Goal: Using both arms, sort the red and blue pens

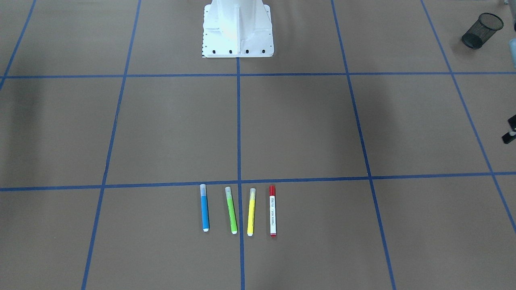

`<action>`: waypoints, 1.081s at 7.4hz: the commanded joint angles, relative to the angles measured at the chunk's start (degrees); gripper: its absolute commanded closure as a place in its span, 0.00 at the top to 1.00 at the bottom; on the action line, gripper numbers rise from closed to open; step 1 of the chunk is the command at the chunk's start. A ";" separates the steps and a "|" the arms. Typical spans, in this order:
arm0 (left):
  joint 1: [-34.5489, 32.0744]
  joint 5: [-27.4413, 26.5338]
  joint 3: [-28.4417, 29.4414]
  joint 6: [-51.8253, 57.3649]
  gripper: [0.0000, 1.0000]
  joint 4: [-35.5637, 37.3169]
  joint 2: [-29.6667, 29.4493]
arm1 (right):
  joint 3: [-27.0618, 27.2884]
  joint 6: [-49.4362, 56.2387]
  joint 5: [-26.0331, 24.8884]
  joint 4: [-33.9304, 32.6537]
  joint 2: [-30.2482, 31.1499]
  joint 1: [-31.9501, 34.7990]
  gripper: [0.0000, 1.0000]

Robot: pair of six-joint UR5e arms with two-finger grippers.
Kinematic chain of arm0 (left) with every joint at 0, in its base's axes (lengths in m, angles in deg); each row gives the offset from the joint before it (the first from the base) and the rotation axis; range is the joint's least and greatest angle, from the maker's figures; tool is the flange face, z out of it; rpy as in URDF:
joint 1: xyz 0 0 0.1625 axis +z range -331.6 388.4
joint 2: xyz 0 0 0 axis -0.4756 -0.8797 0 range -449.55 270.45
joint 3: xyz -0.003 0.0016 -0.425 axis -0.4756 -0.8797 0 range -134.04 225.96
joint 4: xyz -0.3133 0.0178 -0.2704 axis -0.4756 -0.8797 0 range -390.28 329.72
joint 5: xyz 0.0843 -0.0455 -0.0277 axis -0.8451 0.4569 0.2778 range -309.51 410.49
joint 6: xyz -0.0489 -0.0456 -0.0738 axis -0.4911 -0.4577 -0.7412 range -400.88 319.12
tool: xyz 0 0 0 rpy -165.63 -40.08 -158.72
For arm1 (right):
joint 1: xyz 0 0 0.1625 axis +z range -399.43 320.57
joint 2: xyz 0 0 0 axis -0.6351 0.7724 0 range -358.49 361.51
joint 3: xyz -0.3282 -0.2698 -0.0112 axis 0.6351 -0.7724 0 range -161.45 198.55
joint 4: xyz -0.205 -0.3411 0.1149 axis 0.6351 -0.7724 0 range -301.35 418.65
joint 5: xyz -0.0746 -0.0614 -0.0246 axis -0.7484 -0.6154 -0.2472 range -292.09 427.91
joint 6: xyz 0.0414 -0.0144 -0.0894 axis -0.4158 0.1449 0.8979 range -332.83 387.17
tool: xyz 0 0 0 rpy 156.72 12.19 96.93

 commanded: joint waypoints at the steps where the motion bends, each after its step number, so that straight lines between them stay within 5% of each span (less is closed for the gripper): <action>1: 5.64 -0.58 0.36 -9.06 1.00 -1.08 -4.61 | -0.24 -7.87 -0.01 0.66 -2.52 -4.05 1.00; 3: 12.22 -1.01 1.59 -17.40 1.00 0.93 -9.97 | -0.24 -10.21 -0.36 0.66 -4.10 -7.05 1.00; 5: 20.39 -7.49 1.94 -22.62 1.00 11.87 -17.79 | -0.33 -10.21 -0.36 0.66 -4.46 -7.58 1.00; 8: 24.19 -8.05 16.48 -22.63 1.00 15.71 -30.96 | -0.42 -10.13 -0.45 0.66 -4.46 -7.76 1.00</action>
